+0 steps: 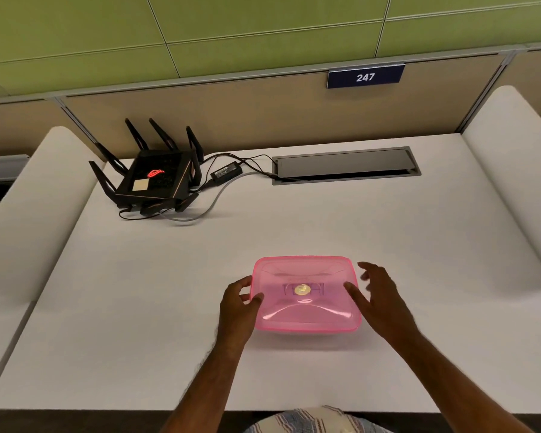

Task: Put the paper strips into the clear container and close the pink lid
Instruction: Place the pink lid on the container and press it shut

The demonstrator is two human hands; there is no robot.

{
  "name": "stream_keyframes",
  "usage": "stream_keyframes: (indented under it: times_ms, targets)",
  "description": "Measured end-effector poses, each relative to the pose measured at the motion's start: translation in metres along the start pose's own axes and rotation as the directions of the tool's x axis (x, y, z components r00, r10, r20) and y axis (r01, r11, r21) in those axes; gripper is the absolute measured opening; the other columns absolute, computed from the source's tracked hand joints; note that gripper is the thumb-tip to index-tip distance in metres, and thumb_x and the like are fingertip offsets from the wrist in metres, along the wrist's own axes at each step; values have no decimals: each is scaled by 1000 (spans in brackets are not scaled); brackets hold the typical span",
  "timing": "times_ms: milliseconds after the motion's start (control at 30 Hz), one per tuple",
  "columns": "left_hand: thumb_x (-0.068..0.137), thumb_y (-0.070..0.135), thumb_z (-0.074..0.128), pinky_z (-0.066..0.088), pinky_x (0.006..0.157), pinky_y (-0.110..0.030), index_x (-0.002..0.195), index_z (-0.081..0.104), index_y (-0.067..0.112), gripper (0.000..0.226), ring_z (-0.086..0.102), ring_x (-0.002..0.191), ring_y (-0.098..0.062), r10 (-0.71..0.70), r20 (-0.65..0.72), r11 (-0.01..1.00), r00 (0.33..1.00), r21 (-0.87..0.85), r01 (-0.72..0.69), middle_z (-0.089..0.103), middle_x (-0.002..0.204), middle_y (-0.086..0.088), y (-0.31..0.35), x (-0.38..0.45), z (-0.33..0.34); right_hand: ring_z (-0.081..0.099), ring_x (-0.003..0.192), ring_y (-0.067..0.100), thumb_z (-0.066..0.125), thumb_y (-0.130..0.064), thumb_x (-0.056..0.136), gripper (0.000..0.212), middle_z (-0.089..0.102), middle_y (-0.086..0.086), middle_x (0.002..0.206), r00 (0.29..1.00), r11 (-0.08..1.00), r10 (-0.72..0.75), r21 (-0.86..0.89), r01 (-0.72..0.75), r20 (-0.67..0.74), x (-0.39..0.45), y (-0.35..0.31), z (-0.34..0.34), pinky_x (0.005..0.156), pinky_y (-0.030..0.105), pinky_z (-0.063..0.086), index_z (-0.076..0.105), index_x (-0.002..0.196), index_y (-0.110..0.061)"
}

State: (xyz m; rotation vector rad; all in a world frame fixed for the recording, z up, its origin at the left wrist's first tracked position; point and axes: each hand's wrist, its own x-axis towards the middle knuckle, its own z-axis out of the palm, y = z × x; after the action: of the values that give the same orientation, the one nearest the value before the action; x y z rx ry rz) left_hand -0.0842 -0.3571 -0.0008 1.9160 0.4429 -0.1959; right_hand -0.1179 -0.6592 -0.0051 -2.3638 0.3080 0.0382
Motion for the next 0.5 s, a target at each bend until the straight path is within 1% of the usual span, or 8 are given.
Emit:
stream_keyframes:
  times_ms: [67, 133, 200, 267, 333, 400, 500]
  targets:
    - [85, 13, 73, 52, 68, -21, 121, 63, 29, 40, 65, 99, -5, -2, -2, 1000, 1000, 5, 2, 62, 123, 11, 1, 0, 0, 50, 128, 21, 54, -57, 95, 65, 53, 0, 139, 990, 988, -124, -97, 117, -71, 4, -10, 6, 104, 42, 47, 40, 148, -21]
    - [86, 13, 73, 52, 68, -21, 121, 63, 29, 40, 65, 100, -6, -2, -2, 1000, 1000, 2, 2, 62, 124, 10, 1, 0, 1, 40, 142, 23, 48, -57, 98, 69, 44, 5, 154, 970, 955, -232, -204, 213, -72, 9, -20, 12, 114, 42, 38, 38, 152, -16]
    - [86, 12, 73, 52, 69, -22, 120, 63, 29, 40, 65, 100, -7, 1, -4, 1000, 1000, -1, -1, 62, 124, 9, 1, -1, 1, 24, 153, 22, 37, -63, 99, 75, 27, 5, 165, 957, 915, -290, -297, 274, -13, 11, -28, 21, 121, 40, 28, 30, 157, -15]
    - [86, 12, 73, 53, 71, -24, 121, 63, 28, 40, 65, 101, -8, 3, -5, 1000, 1000, -1, -3, 62, 124, 9, 1, -1, 2, 7, 156, 21, 25, -68, 98, 81, 9, 3, 169, 951, 882, -303, -359, 305, 64, 10, -29, 32, 125, 40, 17, 19, 161, -16]
    - [86, 12, 72, 53, 71, -24, 120, 63, 29, 39, 64, 100, -7, 2, -4, 1000, 1000, 2, -2, 62, 123, 9, 1, 0, 1, -1, 157, 21, 18, -69, 97, 83, 1, 3, 169, 953, 873, -283, -381, 304, 110, 7, -28, 41, 126, 44, 14, 14, 161, -16]
    - [86, 12, 72, 53, 71, -23, 119, 63, 29, 39, 64, 100, -7, 1, 0, 1000, 1000, 7, -1, 63, 123, 9, 1, 0, 1, -4, 157, 19, 15, -68, 97, 82, -2, 1, 170, 960, 886, -255, -371, 278, 113, 5, -25, 44, 126, 44, 14, 12, 162, -17]
    - [85, 12, 72, 53, 72, -23, 119, 63, 29, 39, 65, 100, -8, 0, 7, 1000, 1000, 8, 0, 63, 122, 9, 0, 1, 1, -2, 157, 18, 17, -67, 99, 80, 2, 1, 170, 961, 897, -263, -345, 276, 87, 6, -22, 45, 126, 43, 17, 14, 161, -17]
